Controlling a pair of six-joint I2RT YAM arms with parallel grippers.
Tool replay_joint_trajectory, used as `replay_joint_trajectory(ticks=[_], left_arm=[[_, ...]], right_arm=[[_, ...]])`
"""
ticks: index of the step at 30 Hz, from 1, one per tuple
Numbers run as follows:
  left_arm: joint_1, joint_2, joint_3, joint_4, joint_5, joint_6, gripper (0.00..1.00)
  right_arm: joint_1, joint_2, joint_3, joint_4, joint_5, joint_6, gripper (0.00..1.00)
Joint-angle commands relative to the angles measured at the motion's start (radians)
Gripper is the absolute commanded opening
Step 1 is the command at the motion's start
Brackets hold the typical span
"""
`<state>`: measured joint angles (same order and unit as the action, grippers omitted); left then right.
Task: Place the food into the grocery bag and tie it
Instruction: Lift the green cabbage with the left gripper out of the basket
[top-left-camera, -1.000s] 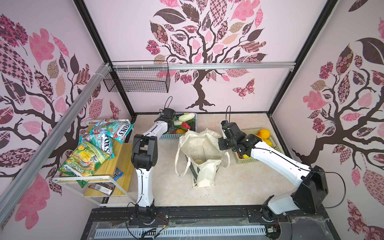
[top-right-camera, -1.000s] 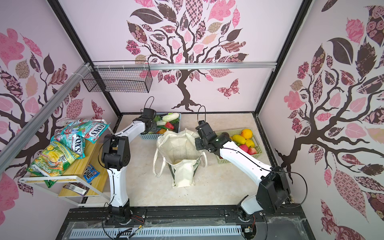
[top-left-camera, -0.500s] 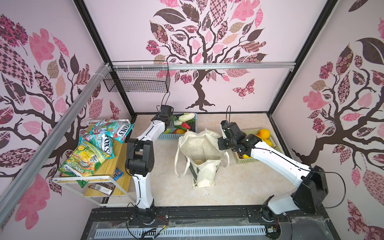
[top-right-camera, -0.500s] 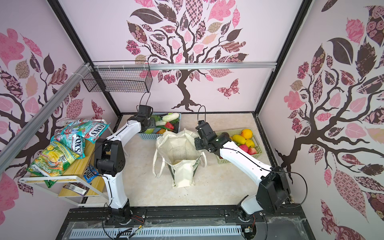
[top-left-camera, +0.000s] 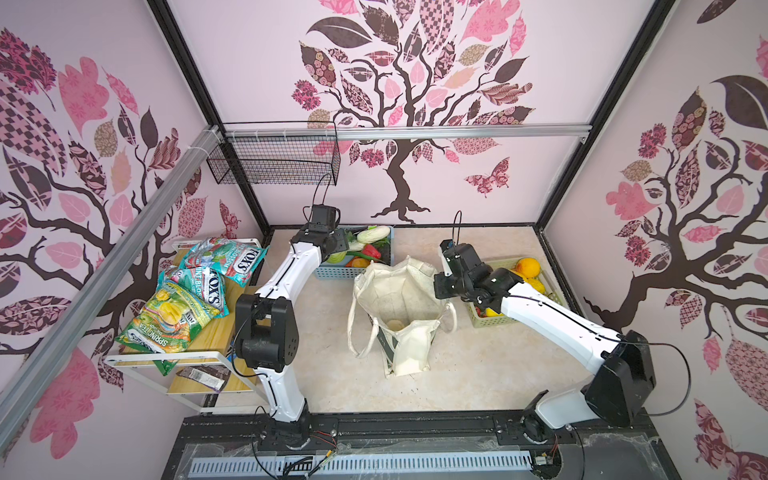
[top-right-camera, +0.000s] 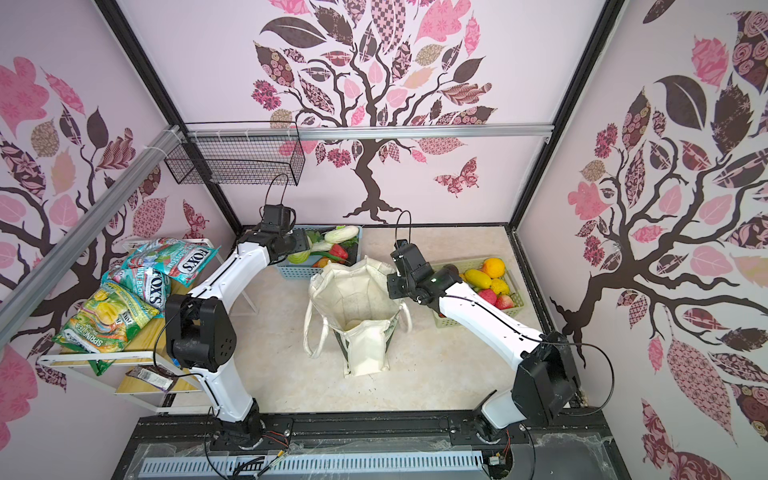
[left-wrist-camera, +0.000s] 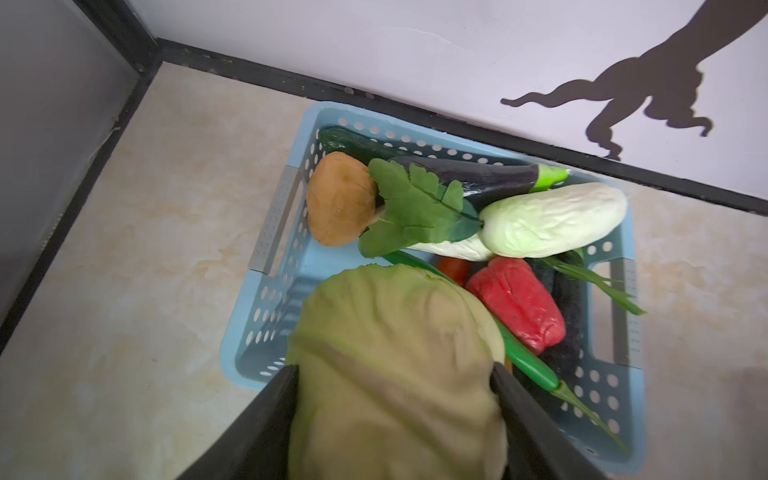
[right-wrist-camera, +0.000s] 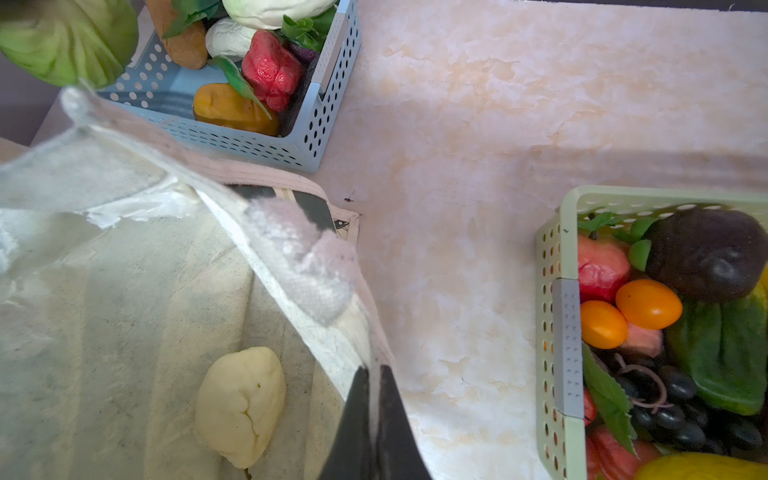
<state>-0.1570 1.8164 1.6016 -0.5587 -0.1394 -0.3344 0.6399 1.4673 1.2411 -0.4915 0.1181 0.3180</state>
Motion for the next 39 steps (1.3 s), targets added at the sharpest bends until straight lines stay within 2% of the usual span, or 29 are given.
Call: replay_joint_trajectory(ticks=[1, 10, 27, 39], left_arm=[[-0.001, -0.068, -0.036, 0.020, 0.078, -0.041, 0.69], [-0.002, -0.160, -0.068, 0.041, 0.273, -0.098, 0.69], [-0.014, -0.297, -0.156, 0.137, 0.559, -0.229, 0.70], [-0.093, -0.351, -0.165, 0.168, 0.591, -0.261, 0.70]], right_arm=[[0.003, 0.030, -0.014, -0.009, -0.017, 0.013, 0.00], [0.003, 0.027, -0.020, -0.005, -0.016, 0.022, 0.00], [0.002, 0.018, -0.040, 0.008, -0.033, 0.043, 0.00], [0.003, 0.035, -0.027, 0.014, -0.043, 0.050, 0.00]])
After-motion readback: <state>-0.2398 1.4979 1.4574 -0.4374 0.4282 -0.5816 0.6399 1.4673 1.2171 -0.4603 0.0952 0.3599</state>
